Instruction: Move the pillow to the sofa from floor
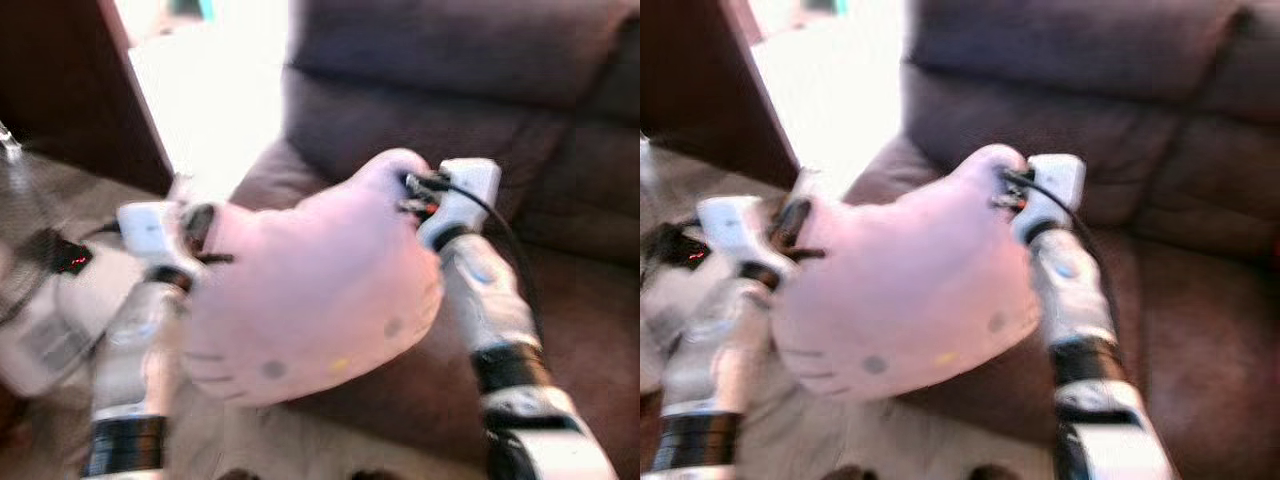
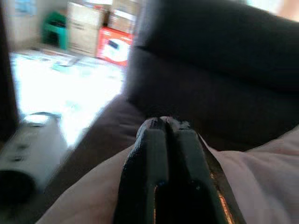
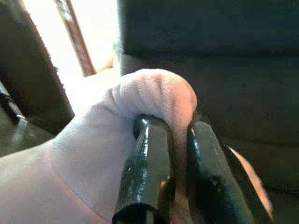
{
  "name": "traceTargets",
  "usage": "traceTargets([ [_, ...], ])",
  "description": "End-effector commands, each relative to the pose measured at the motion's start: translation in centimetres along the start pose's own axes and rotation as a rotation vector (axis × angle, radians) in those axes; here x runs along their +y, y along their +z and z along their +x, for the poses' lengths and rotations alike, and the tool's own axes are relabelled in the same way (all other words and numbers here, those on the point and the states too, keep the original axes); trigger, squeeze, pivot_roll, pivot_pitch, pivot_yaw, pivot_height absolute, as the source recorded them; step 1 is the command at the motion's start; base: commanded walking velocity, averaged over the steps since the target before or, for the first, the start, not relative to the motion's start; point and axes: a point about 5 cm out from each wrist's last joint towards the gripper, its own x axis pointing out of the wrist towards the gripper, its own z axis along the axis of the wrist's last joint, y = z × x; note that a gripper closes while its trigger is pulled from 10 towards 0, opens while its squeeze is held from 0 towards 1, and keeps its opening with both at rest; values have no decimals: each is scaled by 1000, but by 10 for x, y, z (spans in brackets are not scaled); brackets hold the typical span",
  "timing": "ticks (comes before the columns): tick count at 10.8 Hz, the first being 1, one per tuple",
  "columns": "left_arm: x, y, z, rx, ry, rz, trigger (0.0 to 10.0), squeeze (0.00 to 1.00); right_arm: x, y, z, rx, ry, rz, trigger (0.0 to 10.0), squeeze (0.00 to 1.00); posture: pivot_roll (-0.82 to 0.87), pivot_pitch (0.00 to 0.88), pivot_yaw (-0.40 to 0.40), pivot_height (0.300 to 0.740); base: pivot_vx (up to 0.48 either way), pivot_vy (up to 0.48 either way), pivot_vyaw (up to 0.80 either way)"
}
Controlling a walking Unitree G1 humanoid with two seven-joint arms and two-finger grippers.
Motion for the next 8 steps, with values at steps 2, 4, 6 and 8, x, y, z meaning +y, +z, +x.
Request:
traceTargets([
  [2, 2, 6, 0, -19, -20, 14, 10000, 0, 7, 22, 6, -99, 3, 3, 10000, 0, 116, 147, -51, 740, 253, 0, 0],
  [4, 3, 4, -1, -8, -20, 17, 10000, 0, 6, 20, 5, -96, 2, 4, 10000, 0, 116, 153, -52, 740, 0, 0, 0],
  [6, 2, 5, -1, -8, -19, 19, 10000, 0, 5, 18, 5, -87, 1, 2, 10000, 0, 118, 158, -54, 740, 0, 0, 0],
  [8, 2, 6, -1, -12, -15, 20, 10000, 0, 4, 18, 6, -82, 0, 0, 10000, 0, 119, 161, -55, 740, 0, 0, 0],
])
